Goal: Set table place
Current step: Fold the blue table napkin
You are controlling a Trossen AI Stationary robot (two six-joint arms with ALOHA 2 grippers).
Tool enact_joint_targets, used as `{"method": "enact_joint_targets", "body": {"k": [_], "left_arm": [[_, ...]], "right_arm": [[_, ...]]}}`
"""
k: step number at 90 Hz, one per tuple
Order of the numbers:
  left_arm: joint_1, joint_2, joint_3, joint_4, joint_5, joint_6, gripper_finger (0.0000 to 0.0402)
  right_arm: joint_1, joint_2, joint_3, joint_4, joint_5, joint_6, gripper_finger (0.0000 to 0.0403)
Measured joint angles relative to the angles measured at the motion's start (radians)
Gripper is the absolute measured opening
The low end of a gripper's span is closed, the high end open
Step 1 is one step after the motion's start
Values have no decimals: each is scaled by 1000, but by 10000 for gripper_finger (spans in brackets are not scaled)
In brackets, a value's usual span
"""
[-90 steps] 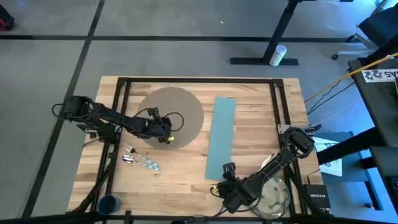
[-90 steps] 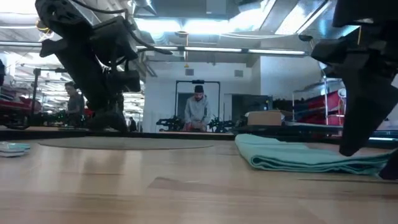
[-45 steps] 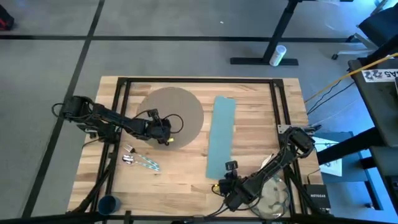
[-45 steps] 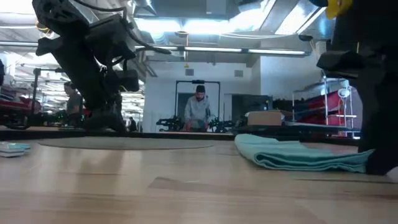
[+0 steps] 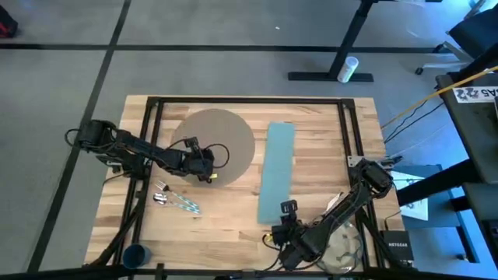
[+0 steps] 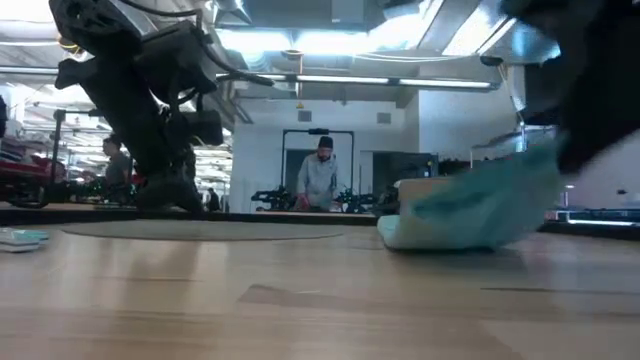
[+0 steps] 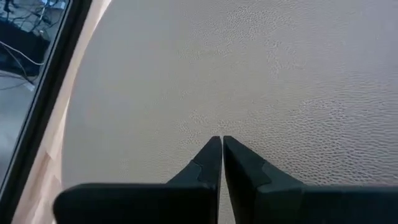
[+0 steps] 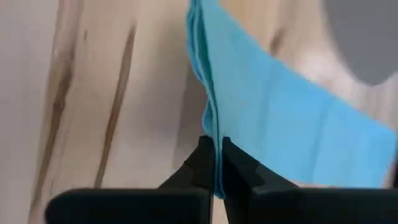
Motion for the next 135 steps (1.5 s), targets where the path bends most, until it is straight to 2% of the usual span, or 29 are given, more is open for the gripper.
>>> {"method": "enact_joint_targets", "body": {"k": [17, 44, 99, 113, 135], "left_arm": [[-34, 0, 0, 0, 0, -46, 0], [-87, 0, 0, 0, 0, -134, 0], [-165, 0, 0, 8, -7, -305, 0], [-164, 0, 0, 8, -10, -362, 0], [-164, 0, 0, 12, -26, -360, 0]], "right_arm": [[-12, -1, 88, -160, 121, 51, 0], [-100, -3, 102, -392, 208, 141, 0], [-346, -114, 84, -396, 387, -1, 0], [-406, -149, 50, -396, 390, -24, 0], [-491, -172, -41, -394, 388, -21, 0]]}}
